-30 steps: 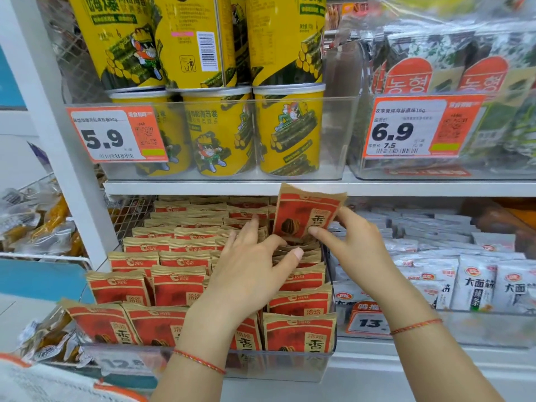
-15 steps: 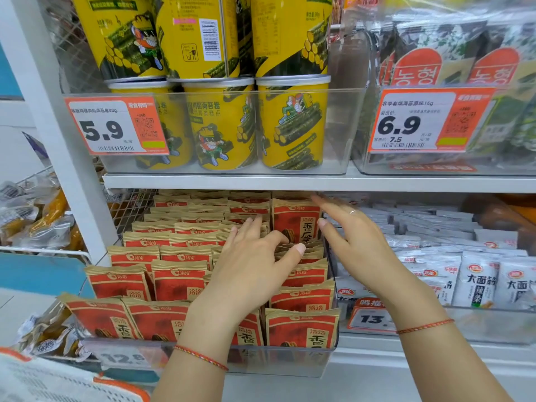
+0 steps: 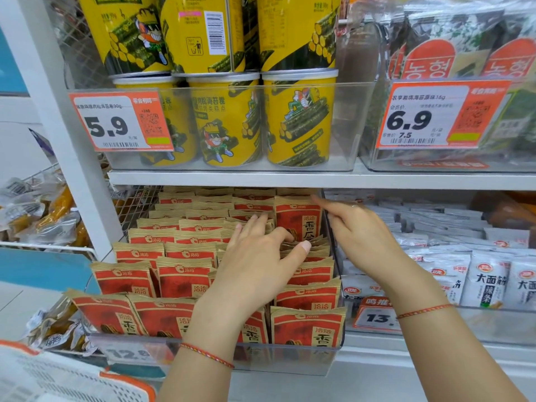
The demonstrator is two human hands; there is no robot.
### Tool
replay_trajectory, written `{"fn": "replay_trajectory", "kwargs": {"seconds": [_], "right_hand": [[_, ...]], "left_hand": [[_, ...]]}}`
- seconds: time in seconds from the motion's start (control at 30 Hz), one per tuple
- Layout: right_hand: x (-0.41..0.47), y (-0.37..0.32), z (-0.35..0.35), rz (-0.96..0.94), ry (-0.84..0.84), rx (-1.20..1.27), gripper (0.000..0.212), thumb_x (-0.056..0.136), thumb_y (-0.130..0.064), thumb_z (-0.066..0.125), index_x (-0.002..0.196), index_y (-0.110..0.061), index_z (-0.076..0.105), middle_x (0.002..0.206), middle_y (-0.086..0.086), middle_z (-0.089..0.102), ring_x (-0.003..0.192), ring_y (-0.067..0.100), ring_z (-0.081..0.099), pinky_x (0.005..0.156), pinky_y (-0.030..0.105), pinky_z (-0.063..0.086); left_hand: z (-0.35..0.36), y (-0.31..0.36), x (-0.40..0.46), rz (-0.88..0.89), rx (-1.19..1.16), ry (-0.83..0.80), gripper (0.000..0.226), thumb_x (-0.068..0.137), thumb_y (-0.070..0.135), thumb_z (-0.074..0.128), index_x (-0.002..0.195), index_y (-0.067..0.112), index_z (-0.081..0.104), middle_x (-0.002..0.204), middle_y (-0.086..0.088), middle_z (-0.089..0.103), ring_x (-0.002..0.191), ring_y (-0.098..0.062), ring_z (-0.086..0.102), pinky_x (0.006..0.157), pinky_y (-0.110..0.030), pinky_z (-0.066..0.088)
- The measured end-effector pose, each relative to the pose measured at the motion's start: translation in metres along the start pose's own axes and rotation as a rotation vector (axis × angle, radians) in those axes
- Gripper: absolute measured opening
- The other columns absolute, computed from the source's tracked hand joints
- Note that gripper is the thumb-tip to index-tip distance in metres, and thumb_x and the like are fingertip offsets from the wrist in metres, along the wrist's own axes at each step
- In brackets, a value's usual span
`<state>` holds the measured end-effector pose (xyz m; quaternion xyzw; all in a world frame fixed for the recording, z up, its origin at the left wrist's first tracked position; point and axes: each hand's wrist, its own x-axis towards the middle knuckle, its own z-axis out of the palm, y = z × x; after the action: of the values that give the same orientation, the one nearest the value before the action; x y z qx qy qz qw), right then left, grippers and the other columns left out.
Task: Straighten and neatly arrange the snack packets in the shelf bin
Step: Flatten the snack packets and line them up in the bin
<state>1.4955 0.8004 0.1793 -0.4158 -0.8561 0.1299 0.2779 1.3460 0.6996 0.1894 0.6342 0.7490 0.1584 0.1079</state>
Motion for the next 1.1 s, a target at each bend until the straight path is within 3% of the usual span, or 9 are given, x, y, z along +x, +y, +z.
{"fn": "replay_trajectory", "kwargs": {"seconds": [0.1,0.17,0.27,0.4,0.5,0.7,0.87,1.1], "right_hand": [[0.009,0.003,-0.001,0.025,0.005,-0.008,0.048,0.097,-0.015,0.036,0.136,-0.04,0.05,0.116,0.012,0.068,0.096,0.034,0.061,0.076,0.038,0.05],[0.013,0.004,0.001,0.039,-0.017,-0.052,0.048,0.097,-0.016,0.036,0.135,-0.041,0.049,0.119,0.012,0.067,0.097,0.034,0.061,0.075,0.038,0.05],[0.015,0.002,0.007,0.056,-0.046,-0.077,0.043,0.099,-0.022,0.04,0.138,-0.039,0.047,0.107,0.011,0.069,0.1,0.032,0.061,0.068,0.032,0.042],[0.023,0.001,0.012,0.126,0.066,0.028,0.031,0.092,-0.03,0.06,0.123,-0.032,0.061,0.108,-0.001,0.07,0.104,0.025,0.062,0.079,0.032,0.048],[0.03,0.002,0.014,0.176,0.106,0.0,0.026,0.087,-0.033,0.066,0.112,-0.024,0.069,0.104,-0.001,0.071,0.103,0.023,0.062,0.08,0.029,0.044],[0.042,-0.004,0.012,0.184,0.025,-0.166,0.022,0.089,-0.043,0.062,0.106,-0.03,0.069,0.103,-0.007,0.072,0.109,0.019,0.057,0.101,0.03,0.023],[0.041,-0.001,0.009,0.213,-0.046,-0.225,0.017,0.088,-0.044,0.062,0.096,-0.03,0.069,0.101,-0.006,0.07,0.106,0.019,0.058,0.103,0.032,0.02],[0.045,-0.006,0.007,0.176,-0.075,-0.349,0.021,0.088,-0.044,0.064,0.104,-0.032,0.069,0.112,-0.008,0.067,0.113,0.018,0.055,0.105,0.031,0.027]], "left_hand": [[0.0,0.0,0.0,-0.002,0.0,-0.004,0.054,0.096,0.064,0.027,0.138,0.036,0.048,0.165,-0.004,0.007,0.151,-0.016,-0.003,0.119,-0.033,-0.009],[0.0,0.0,0.0,-0.002,0.001,-0.004,0.055,0.096,0.064,0.026,0.138,0.036,0.047,0.165,-0.005,0.007,0.151,-0.015,-0.004,0.119,-0.033,-0.009],[0.0,0.0,0.001,-0.001,-0.002,-0.004,0.054,0.096,0.064,0.027,0.138,0.036,0.047,0.165,-0.004,0.007,0.151,-0.015,-0.004,0.119,-0.033,-0.009],[0.0,0.0,0.001,-0.003,-0.007,-0.005,0.053,0.096,0.063,0.027,0.138,0.037,0.046,0.165,-0.004,0.007,0.151,-0.015,-0.004,0.119,-0.033,-0.008],[0.0,0.0,0.0,-0.007,-0.01,-0.002,0.054,0.096,0.064,0.027,0.139,0.038,0.045,0.165,-0.003,0.007,0.151,-0.015,-0.003,0.119,-0.033,-0.008],[0.0,0.0,0.001,-0.01,-0.013,0.001,0.053,0.096,0.064,0.028,0.138,0.037,0.046,0.165,-0.003,0.007,0.151,-0.014,-0.003,0.12,-0.033,-0.008],[-0.001,0.001,0.001,-0.019,-0.005,-0.007,0.053,0.096,0.064,0.028,0.139,0.038,0.044,0.165,-0.002,0.006,0.151,-0.014,-0.004,0.119,-0.032,-0.009],[0.001,-0.002,-0.001,0.006,-0.011,0.004,0.054,0.096,0.064,0.027,0.143,0.04,0.041,0.165,0.0,0.004,0.151,-0.013,-0.005,0.118,-0.031,-0.01]]}}
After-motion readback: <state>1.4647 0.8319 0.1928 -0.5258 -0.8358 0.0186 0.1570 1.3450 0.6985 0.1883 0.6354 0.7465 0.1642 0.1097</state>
